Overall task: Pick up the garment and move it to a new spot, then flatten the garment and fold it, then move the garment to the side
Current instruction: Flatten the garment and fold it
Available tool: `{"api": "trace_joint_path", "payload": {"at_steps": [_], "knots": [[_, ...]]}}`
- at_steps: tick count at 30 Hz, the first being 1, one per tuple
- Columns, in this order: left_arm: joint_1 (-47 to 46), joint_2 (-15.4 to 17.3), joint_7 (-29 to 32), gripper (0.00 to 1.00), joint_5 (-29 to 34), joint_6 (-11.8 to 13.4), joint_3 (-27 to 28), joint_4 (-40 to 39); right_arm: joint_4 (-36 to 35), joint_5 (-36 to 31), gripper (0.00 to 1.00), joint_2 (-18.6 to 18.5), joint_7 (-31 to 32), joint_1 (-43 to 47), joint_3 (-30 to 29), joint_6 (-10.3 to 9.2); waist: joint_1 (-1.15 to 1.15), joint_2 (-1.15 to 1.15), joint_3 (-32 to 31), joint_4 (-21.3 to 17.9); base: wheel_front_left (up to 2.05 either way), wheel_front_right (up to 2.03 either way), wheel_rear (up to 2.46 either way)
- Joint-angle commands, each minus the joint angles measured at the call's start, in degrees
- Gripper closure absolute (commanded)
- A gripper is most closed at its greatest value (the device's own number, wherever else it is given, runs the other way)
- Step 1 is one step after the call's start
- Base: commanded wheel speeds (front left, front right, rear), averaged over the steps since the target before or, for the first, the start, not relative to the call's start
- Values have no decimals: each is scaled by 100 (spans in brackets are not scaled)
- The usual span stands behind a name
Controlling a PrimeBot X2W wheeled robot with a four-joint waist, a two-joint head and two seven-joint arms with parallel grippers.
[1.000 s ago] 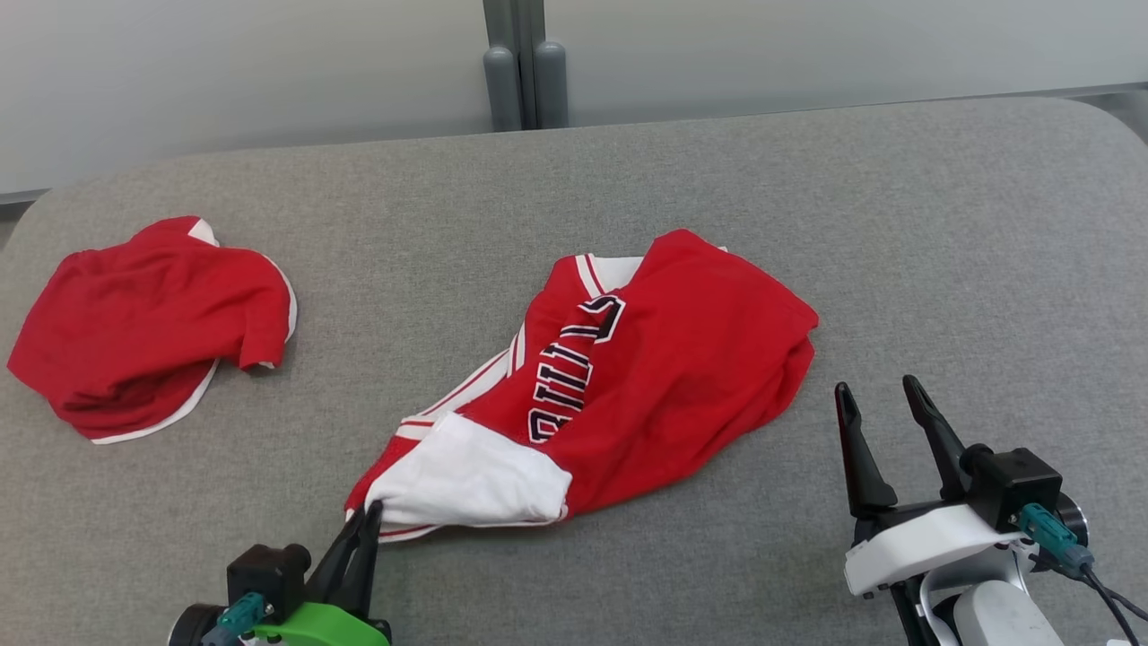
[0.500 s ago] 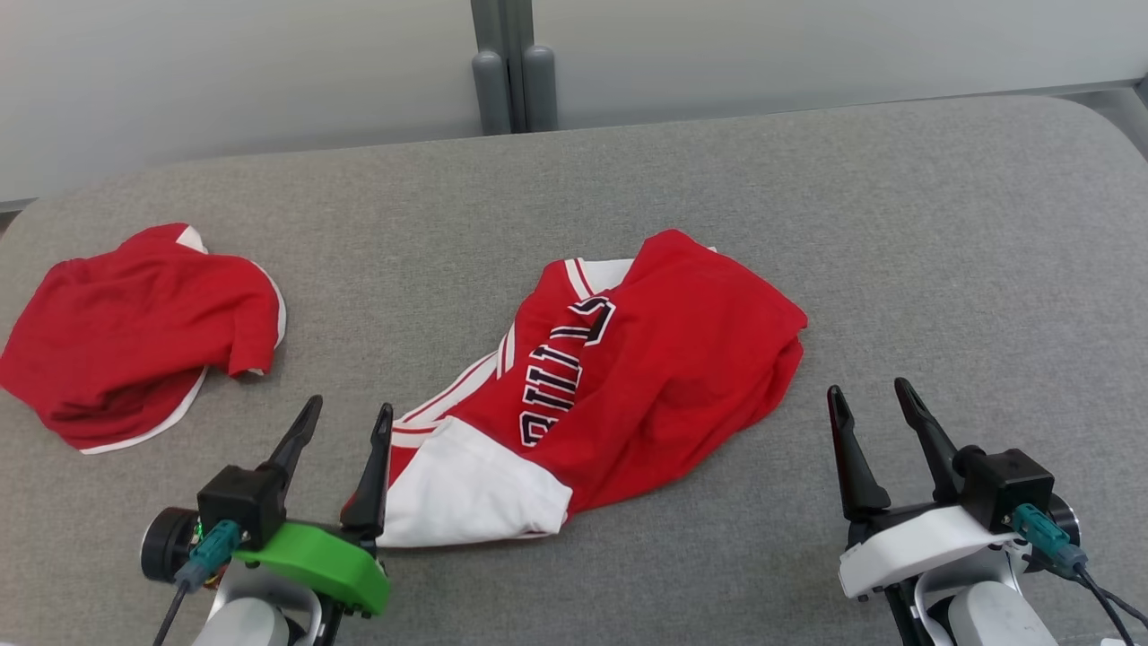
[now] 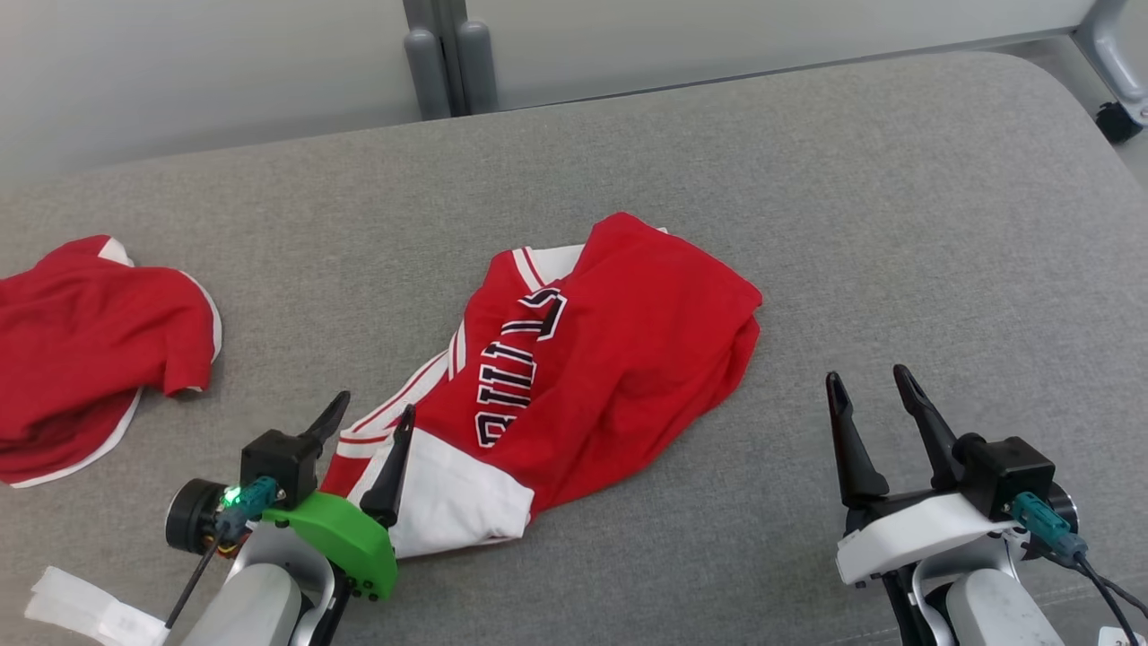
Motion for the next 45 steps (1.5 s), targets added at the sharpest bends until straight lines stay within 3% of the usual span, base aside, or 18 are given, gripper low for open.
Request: {"api": "trace_joint_path", "payload": {"at_steps": [1,9,11,12,22,32,39,40,41,45], "knots": [[-69,-12,-15,0,-74,-45,7,102,-21,29,0,10,-17,-58,-4,-4,0,0,116,-128,0,0,0],[31,-31,28,3,-124,-127,-131,515,-23,27,0,16,-17,-65,-37,-4,0,0,171,-205,0,0,0],[-16,-61,25,79,-141,-146,-141,609,-16,13,0,21,-17,-75,-31,-4,0,0,157,-201,0,0,0],[-45,-86,23,100,-141,-157,-155,637,-18,2,0,24,-17,-77,-34,-4,0,0,148,-195,0,0,0],[-68,-147,-106,100,-53,-143,-270,375,-3,-4,0,16,-17,97,-78,-4,0,0,-65,152,0,0,0],[744,84,281,100,-226,-149,-499,-768,25,39,0,29,-17,174,-42,-4,0,0,-161,614,0,0,0],[1420,-1,493,100,-408,-92,-737,-1039,66,64,0,15,-17,177,2,-4,0,0,-205,735,0,0,0],[1495,-23,516,68,-446,-96,-767,-1043,68,67,0,11,-17,177,4,-4,0,0,-213,739,0,0,0],[1568,-35,531,1,-468,-103,-800,-1053,70,71,0,3,-17,182,-1,-4,0,0,-222,744,0,0,0],[1588,0,446,0,-412,-48,-815,-1213,108,82,0,-25,-17,213,-12,-4,0,0,-274,763,0,0,0]]}}
